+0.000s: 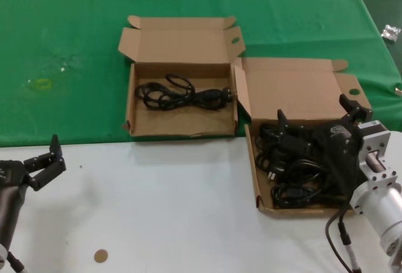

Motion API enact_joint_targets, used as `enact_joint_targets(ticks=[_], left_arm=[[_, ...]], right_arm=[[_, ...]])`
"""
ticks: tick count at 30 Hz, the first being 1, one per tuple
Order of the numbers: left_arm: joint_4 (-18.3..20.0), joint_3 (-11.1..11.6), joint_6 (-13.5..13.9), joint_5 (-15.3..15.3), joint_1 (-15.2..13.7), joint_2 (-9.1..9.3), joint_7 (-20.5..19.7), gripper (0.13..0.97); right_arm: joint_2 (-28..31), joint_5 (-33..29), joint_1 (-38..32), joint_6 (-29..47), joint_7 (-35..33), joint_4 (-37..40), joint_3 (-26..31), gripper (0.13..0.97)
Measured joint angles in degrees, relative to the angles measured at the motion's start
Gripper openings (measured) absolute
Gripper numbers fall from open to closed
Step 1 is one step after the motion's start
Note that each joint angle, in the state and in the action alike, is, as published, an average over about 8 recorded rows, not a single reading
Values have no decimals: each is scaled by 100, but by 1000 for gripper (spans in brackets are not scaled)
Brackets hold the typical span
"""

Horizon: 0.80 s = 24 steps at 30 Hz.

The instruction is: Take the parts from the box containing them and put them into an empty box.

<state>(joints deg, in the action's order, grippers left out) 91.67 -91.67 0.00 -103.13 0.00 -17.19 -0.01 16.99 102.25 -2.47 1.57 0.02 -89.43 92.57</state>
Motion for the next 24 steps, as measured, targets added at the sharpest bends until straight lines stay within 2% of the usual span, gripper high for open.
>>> enact_joint_targets(ticks=[24], left_arm=[[0,0,0,0,0,0,1,966]], right_arm=[[0,0,0,0,0,0,0,966]])
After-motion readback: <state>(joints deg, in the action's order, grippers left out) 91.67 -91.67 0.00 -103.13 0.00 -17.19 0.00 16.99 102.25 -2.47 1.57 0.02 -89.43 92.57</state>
